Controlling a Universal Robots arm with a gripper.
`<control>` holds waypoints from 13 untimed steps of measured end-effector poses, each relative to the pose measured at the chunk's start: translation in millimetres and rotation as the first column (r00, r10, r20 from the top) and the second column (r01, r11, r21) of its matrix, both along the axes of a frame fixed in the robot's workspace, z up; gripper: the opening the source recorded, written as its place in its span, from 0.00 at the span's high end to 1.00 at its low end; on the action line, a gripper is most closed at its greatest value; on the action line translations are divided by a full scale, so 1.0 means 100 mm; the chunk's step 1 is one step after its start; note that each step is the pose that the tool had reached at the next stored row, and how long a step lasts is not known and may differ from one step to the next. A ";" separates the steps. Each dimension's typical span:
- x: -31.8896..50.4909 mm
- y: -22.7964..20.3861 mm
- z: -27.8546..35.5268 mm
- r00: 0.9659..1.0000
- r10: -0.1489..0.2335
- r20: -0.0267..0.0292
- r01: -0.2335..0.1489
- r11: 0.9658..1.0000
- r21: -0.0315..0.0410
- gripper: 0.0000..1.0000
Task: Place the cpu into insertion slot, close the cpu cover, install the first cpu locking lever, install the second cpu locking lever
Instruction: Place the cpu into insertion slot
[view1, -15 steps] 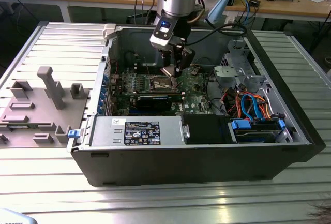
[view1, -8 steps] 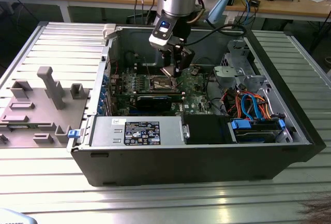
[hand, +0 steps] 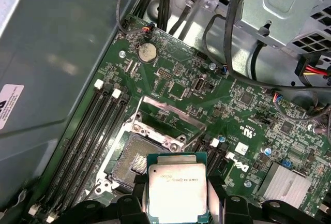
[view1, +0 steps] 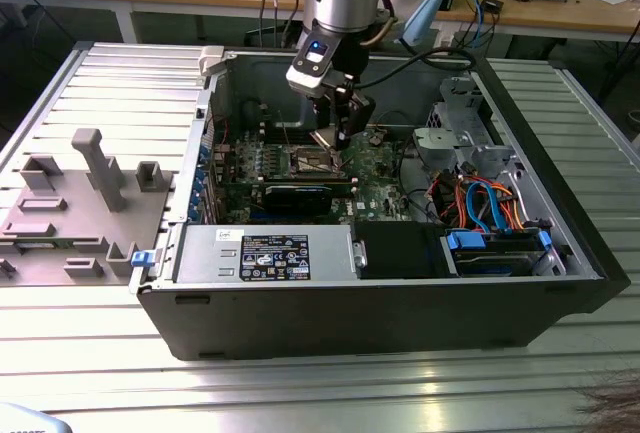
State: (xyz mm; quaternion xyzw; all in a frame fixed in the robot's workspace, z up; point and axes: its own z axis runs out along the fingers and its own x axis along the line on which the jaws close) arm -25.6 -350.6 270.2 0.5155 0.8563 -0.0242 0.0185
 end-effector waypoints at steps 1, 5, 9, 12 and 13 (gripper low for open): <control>0.000 0.000 0.000 1.000 -0.003 0.000 0.003 1.000 0.000 0.45; 0.000 0.000 -0.003 1.000 -0.017 0.000 0.017 1.000 0.000 0.45; 0.000 0.000 -0.005 1.000 -0.030 0.000 0.030 1.000 0.000 0.45; 0.000 0.000 -0.006 0.999 -0.038 0.000 0.038 0.999 0.000 0.45; 0.000 0.000 -0.007 0.999 -0.042 0.000 0.042 0.999 0.000 0.45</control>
